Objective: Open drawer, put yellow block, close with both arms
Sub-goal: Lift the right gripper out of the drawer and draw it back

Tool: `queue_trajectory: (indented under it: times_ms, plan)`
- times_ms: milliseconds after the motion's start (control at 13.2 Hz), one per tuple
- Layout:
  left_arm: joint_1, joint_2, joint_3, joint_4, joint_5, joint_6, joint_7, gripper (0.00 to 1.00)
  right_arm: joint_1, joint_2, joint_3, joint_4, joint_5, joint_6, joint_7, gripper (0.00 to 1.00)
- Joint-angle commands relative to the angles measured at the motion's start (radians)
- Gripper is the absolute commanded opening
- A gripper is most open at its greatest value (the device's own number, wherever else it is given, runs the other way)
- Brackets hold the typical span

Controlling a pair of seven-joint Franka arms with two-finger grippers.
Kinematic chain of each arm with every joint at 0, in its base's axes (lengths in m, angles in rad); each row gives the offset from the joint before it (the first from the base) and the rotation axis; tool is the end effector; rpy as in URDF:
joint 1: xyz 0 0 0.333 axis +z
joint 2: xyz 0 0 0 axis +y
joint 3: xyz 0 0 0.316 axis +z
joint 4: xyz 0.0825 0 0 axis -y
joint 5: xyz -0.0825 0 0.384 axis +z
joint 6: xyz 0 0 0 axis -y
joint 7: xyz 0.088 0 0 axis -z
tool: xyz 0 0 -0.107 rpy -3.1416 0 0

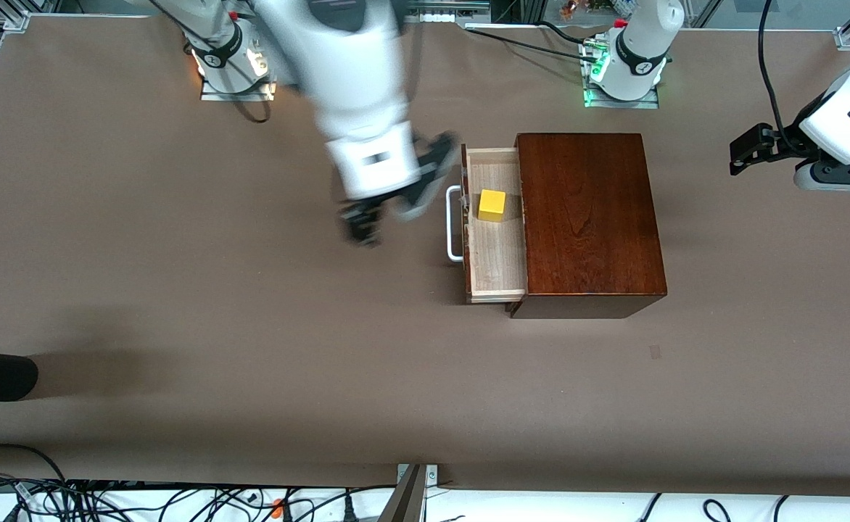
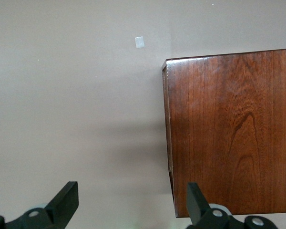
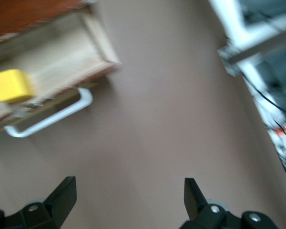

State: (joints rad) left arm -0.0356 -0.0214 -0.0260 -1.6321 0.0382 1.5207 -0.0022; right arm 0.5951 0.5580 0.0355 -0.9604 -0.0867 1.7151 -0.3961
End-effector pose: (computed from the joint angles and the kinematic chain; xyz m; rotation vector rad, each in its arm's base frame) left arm 0.5400 -0.0292 0.6034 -3.0956 0.0916 0.1375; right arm 0.5941 0.4133 0.5725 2.6860 1.5085 0.3144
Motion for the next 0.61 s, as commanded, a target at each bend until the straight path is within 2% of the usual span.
queue_trajectory:
  times_ms: [0, 227, 530]
  plan:
    - [-0.004, 0.004, -0.012, 0.014, -0.006, -0.002, 0.005, 1.0, -0.16, -0.131, 0.017, -0.073, 0.059, -0.026, 0.011, 1.0]
    - [-0.021, 0.04, -0.11, 0.015, -0.008, -0.055, 0.013, 1.0, -0.297, -0.306, -0.014, -0.278, 0.126, -0.058, 0.12, 1.0]
    - [-0.026, 0.135, -0.323, 0.046, -0.082, -0.068, 0.021, 1.0, -0.363, -0.551, -0.026, -0.602, 0.128, -0.106, 0.339, 1.0]
